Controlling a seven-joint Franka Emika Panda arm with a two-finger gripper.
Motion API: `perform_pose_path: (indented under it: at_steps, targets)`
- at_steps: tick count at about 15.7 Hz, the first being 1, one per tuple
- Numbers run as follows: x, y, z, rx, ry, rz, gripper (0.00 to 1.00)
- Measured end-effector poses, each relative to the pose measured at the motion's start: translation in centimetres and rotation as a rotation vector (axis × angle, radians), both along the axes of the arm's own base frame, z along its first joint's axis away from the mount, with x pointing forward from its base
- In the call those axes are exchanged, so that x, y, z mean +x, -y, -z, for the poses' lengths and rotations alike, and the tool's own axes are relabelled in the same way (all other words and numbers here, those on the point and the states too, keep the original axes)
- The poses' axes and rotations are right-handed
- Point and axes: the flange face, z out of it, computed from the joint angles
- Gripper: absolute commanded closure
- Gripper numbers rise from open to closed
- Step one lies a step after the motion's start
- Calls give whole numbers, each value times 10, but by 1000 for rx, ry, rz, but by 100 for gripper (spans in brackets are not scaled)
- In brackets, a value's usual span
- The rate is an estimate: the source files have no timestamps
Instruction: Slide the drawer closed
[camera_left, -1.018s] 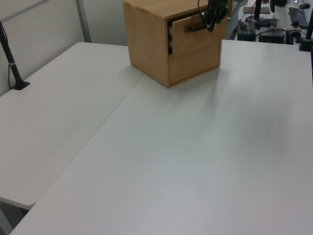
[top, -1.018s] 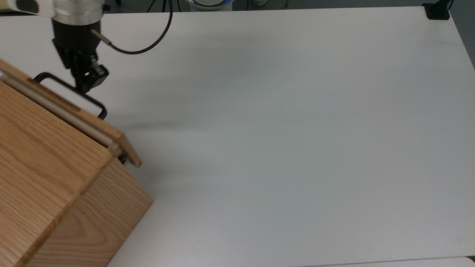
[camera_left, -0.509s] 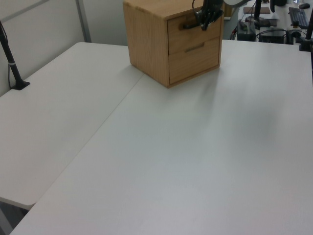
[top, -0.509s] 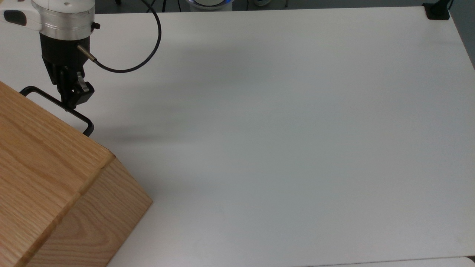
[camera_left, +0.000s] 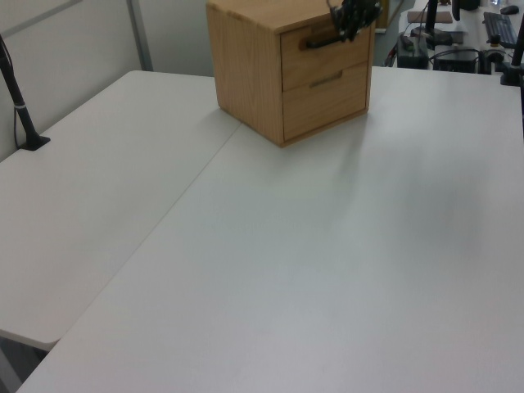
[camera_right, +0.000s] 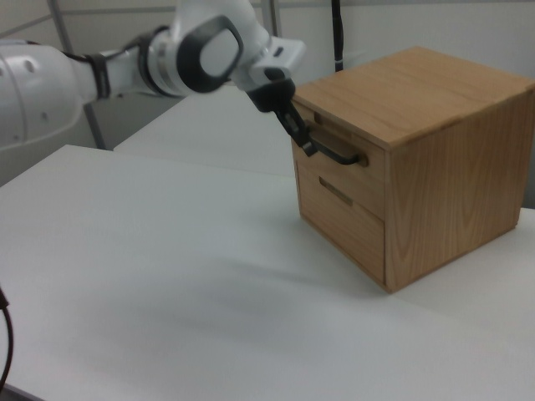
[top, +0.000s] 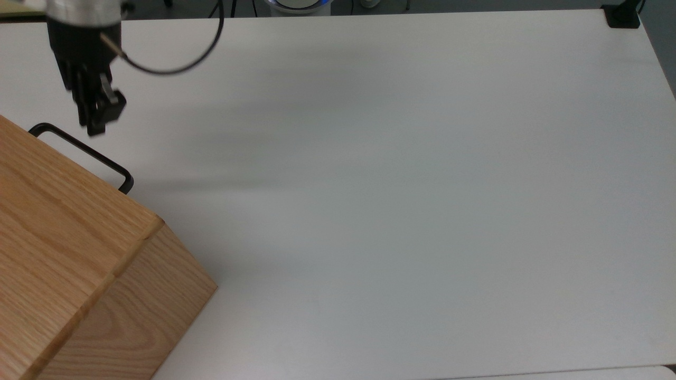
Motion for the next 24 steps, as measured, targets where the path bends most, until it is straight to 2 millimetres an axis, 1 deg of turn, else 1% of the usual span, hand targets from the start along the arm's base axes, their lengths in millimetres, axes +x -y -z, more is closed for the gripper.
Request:
perform_pose_path:
  at_steps: [2,4,5,6,8,12,14,16,18,21,24]
  targets:
    - [-19,-7,-24,18,-42,11,0]
    - [-35,-31,-44,39,-84,-9,0]
    - [-41,-45,-50,50,-113,-21,0]
    - [-47,-59,-54,70,-145,-31,0]
    - [-57,-81,-58,126,-182,-50,0]
    - [-81,-112,-70,181,-201,-93,0]
    - [-94,-131,-69,182,-216,-136,0]
    - [-101,-147,-67,160,-239,-239,0]
    - [-104,-152,-67,124,-264,-383,0]
    - [-105,-141,-65,68,-304,-587,0]
    - [-104,-137,-61,46,-326,-674,0]
